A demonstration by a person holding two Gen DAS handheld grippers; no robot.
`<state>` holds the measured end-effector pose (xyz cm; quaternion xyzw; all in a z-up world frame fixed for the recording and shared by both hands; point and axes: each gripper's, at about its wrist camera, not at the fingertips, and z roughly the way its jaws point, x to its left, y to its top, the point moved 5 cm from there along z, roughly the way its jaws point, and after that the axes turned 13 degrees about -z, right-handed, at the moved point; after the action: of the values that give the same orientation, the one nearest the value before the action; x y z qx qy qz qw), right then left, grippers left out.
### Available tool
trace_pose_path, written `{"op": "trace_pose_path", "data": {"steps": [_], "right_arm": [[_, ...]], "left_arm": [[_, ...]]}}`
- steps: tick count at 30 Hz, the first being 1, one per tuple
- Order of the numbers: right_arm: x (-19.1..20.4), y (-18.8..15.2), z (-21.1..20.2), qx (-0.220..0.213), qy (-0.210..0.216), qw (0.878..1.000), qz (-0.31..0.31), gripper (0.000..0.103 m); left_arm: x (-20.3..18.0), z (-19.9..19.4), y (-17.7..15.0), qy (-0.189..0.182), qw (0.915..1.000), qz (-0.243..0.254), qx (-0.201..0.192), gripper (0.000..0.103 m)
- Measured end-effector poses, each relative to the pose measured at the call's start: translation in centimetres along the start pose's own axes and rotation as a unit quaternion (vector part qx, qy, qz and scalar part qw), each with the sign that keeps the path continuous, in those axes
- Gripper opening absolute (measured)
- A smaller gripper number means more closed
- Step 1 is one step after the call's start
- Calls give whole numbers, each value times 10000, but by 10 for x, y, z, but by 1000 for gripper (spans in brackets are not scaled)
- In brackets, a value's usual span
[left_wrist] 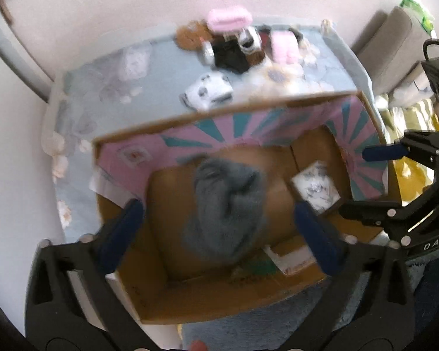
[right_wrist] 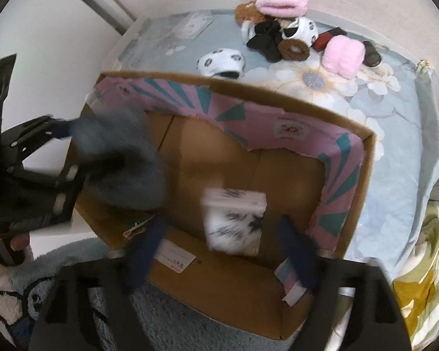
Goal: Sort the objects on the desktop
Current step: 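Carry the grey hat and tissue pack into the cardboard box and release both, then withdraw both grippers from the box back toward the tray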
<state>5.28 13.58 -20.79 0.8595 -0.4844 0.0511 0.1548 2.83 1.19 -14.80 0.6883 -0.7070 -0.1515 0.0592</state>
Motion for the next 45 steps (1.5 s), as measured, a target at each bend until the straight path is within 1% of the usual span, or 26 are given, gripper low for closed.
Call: {"op": "trace_pose_path", "data": {"steps": [2,5,8,13,18,23,31,37,41,45], "right_arm": [[-4,1,-6,-121,-51,9999,62,84],[-10,2,-12,-242,-147,9994,199,84],[-14,2,-14,-288,-131,9991,298,84],[-13,3,-13,-289,-139,9990,319,84],[-15,3,-22,-360,-166,9986,362,84],[-17,7,-36,-567,-174,9974,398,84],[-25,15,-54,-860,-185,9946,544,84],[-30,28,-66,-1006,-229,9933,528,84],[-34,41,-71,-1038,-380,9928,465,84],[-39,54,-73,-958,-634,9926,401,84]], "left_arm": [[2,-6,4,-31,9999,-30,-91,103],[6,-10,9,47,9998,-92,-191,103],[11,-12,12,82,9996,-176,-217,103],[14,-18,15,33,9991,-295,-314,103],[18,-23,20,69,9984,-358,-431,103],[24,-29,25,19,9978,-430,-513,103],[32,-35,36,26,9972,-450,-599,103],[41,-48,53,110,9957,-429,-818,103],[53,-56,68,208,9939,-471,-971,103],[67,-62,84,284,9924,-521,-1079,103]]}}
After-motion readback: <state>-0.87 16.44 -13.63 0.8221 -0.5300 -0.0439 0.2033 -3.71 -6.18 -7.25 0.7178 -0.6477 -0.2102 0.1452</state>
